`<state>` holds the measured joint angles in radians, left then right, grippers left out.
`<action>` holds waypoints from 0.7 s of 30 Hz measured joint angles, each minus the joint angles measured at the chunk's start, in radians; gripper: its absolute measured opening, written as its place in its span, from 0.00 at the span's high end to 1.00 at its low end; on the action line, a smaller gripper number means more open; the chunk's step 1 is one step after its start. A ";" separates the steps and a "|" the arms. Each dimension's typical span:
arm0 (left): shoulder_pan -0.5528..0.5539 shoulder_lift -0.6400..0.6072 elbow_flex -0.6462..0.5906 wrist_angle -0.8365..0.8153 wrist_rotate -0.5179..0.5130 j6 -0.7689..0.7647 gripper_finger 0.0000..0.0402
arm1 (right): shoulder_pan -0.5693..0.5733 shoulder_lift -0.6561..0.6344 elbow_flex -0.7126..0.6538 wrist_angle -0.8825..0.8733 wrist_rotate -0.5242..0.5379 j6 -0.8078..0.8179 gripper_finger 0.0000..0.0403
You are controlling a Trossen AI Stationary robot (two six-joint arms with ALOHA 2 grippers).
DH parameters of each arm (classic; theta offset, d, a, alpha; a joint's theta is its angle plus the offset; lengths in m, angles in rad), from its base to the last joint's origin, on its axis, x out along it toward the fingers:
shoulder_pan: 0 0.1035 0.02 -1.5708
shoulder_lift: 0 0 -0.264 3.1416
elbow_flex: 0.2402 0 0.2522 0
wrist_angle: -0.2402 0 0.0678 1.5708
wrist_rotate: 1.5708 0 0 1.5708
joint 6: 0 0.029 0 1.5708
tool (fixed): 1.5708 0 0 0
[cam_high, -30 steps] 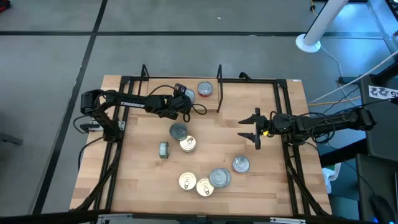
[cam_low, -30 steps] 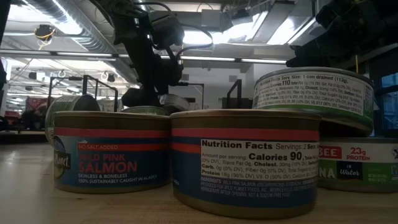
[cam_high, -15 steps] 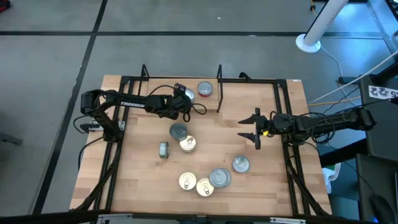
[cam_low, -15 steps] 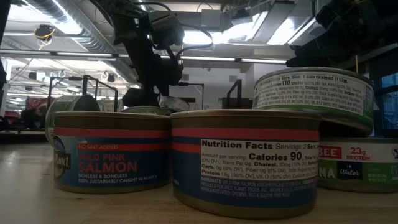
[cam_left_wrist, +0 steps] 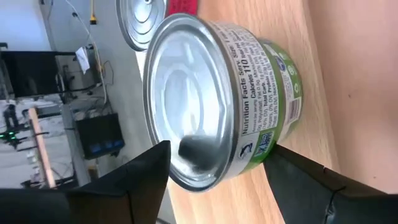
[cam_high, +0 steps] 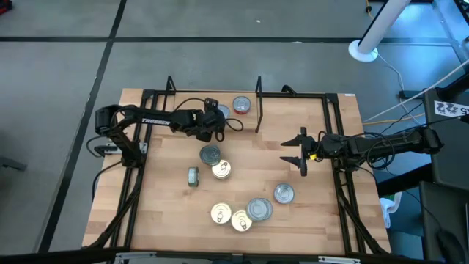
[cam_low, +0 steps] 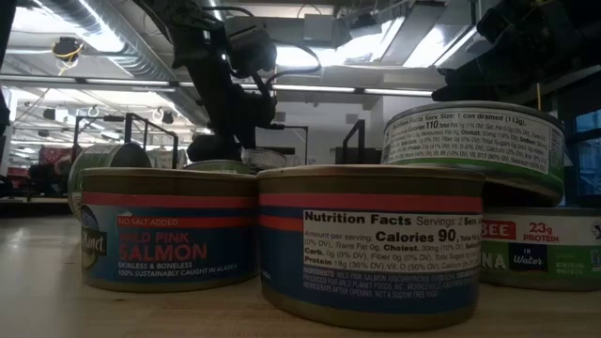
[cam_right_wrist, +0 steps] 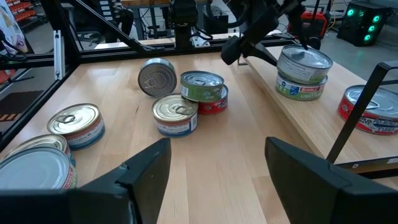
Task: Stack canned seafood by type on shelf
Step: Stack the green white tuna can on top of the other green white tuna can on the shelf
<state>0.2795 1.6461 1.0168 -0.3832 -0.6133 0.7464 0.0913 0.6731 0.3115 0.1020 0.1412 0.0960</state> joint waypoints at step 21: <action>0.014 -0.019 0.000 -0.076 -0.004 -0.087 0.37 | 0.000 0.000 0.000 -0.001 0.000 0.003 0.36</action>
<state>0.2932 1.6266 1.0172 -0.4595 -0.6176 0.6591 0.0911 0.6731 0.3119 0.1009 0.1410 0.0986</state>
